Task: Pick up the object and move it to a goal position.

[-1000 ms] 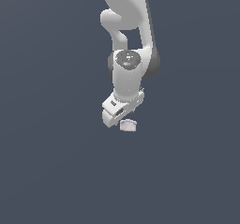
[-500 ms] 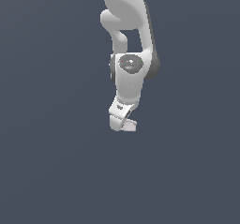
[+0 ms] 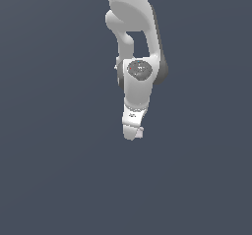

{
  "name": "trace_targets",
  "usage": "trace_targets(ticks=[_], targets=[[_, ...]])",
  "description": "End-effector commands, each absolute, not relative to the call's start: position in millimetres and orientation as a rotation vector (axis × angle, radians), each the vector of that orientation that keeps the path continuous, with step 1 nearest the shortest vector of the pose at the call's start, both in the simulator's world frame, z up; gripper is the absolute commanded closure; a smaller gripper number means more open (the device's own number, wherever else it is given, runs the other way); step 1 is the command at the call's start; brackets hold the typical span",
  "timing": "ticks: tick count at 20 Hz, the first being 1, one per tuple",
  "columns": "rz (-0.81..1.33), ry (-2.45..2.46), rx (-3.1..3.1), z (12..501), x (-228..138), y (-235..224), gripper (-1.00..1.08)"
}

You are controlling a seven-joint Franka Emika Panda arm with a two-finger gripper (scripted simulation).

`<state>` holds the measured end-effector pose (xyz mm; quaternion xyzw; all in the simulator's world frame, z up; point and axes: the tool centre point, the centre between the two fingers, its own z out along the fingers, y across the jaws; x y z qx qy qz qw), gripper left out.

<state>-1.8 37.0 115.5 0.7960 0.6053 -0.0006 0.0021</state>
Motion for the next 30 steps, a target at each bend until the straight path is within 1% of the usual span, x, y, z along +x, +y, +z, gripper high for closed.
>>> trace_targets(ticks=[1, 8, 16, 26, 30], targets=[[-0.001, 1.966, 2.447, 113.3, -2.7, 38.8, -0.92], [0.0, 2.075, 2.358, 109.6, -4.4, 41.9, -0.92], [0.0, 2.091, 2.344, 107.4, -4.7, 42.4, -0.92], [0.0, 2.097, 2.34, 66.0, -6.0, 42.7, -0.92], [0.0, 2.098, 2.339, 58.9, -5.1, 42.8, -0.92]])
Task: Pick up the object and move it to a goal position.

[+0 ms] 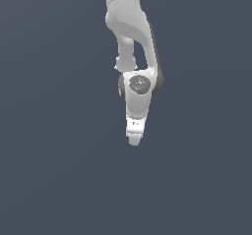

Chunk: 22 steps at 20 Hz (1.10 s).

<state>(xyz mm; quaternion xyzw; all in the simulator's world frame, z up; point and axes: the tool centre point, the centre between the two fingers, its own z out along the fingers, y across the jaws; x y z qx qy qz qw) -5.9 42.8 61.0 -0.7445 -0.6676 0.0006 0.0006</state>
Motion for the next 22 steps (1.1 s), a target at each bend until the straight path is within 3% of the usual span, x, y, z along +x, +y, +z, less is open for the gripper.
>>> trace_targets(ticks=[1, 2, 22], targets=[[0.0, -2.098, -2.339, 58.7, -5.0, 42.8, -0.92], [0.0, -2.098, -2.339, 58.7, -5.0, 42.8, 1.08], [0.001, -2.097, -2.339, 69.4, -20.6, 47.7, 1.08]])
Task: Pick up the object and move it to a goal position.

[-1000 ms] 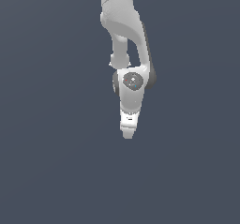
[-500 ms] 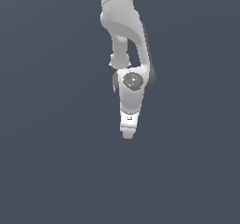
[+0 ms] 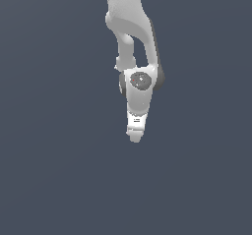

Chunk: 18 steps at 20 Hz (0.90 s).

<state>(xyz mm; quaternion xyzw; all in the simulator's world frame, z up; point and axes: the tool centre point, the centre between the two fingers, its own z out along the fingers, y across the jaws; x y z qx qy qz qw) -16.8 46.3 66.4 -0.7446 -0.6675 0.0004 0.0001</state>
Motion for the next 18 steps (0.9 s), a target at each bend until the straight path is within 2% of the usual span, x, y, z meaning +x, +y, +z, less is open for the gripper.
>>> trace_targets(ticks=[1, 18], targets=[[0.001, -2.097, -2.339, 71.7, -24.0, 48.8, 1.08], [0.003, -2.098, -2.341, 126.5, -99.8, 75.0, 1.08]])
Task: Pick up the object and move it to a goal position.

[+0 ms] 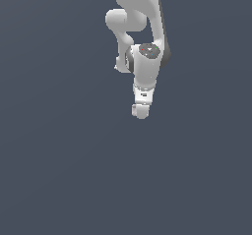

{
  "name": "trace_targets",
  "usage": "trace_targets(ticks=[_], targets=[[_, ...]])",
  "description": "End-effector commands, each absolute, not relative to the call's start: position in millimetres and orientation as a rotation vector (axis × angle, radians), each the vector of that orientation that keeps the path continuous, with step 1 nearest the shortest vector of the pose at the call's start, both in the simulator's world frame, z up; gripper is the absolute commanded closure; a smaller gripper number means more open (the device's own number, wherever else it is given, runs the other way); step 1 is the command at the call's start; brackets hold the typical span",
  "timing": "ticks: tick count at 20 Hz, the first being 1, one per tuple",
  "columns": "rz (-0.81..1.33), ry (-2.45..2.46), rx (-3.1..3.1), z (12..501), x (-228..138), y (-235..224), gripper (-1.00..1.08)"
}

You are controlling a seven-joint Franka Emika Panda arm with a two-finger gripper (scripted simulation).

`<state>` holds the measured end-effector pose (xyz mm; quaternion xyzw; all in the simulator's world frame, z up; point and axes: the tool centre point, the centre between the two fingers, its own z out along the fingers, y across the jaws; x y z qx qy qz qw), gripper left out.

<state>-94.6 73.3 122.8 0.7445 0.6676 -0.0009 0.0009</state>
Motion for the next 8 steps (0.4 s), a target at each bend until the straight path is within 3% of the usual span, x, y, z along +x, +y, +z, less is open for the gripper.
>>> trace_targets(ticks=[1, 8], targets=[[-0.003, 2.096, 2.338, 128.4, -102.2, 75.9, 1.08], [-0.001, 2.096, 2.339, 134.9, -109.3, 79.3, 1.08]])
